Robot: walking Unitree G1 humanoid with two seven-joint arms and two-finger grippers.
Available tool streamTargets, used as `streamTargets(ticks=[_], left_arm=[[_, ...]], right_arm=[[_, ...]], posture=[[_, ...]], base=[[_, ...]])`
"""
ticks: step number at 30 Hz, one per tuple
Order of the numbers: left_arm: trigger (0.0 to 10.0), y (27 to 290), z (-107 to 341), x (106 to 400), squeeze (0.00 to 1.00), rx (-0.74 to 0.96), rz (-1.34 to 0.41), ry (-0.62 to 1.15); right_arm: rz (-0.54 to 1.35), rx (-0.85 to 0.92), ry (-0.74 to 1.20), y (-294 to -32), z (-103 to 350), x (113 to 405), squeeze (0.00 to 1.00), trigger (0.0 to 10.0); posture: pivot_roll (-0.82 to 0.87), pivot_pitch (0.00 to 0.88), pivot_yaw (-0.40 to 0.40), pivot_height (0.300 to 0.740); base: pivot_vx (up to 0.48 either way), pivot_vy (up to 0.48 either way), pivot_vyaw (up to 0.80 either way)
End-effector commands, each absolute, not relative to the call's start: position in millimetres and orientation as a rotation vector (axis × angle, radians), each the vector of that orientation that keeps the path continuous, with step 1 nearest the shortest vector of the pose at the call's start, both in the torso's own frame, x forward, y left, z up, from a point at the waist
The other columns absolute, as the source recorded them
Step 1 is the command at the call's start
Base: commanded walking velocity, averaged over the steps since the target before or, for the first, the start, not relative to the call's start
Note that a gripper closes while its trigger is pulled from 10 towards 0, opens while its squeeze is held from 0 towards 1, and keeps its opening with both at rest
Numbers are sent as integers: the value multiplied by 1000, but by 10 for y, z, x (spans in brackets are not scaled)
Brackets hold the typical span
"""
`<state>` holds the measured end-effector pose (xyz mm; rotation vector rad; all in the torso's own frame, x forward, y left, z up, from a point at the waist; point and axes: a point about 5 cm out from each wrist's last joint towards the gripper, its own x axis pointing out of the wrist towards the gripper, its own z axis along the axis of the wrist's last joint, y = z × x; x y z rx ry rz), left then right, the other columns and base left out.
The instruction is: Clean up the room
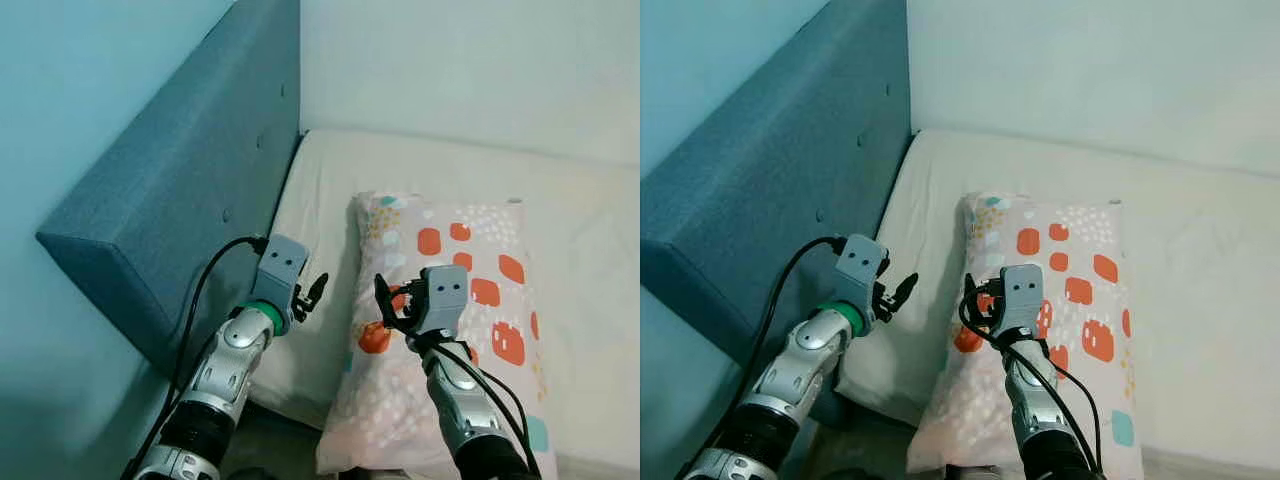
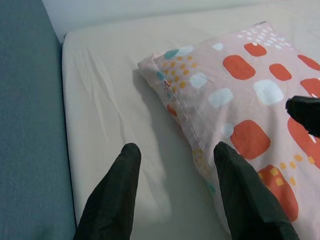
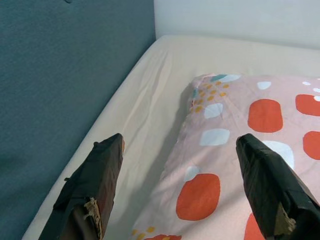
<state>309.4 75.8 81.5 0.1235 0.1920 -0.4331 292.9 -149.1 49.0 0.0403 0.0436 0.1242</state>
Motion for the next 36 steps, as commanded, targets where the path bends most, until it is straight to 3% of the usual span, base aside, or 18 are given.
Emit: streamTargets(ticks=[1, 13, 32, 33, 36], left_arm=[[10000, 759, 762, 3100, 0, 117, -427, 228], [10000, 711, 706, 3113, 0, 54, -435, 312], [10000, 603, 708, 3155, 16, -47, -449, 413], [10000, 595, 715, 3157, 431, -45, -452, 411], [10000, 579, 729, 3159, 408, -42, -458, 409]], right_arm=[[119, 43, 54, -1500, 456, 2913, 0, 10000], [113, 50, 55, -1485, 444, 2897, 0, 10000], [92, 58, 62, -1512, 401, 2824, 0, 10000], [89, 57, 62, -1519, 397, 2816, 0, 10000], [84, 56, 63, -1532, 391, 2806, 0, 10000]], posture=[[-36, 0, 51, 675], [-38, 0, 57, 625], [-47, 22, 76, 625], [-48, 24, 78, 625], [-49, 27, 79, 625]], base=[[0, 0, 0], [0, 0, 0], [0, 0, 0], [0, 0, 0], [0, 0, 0]])
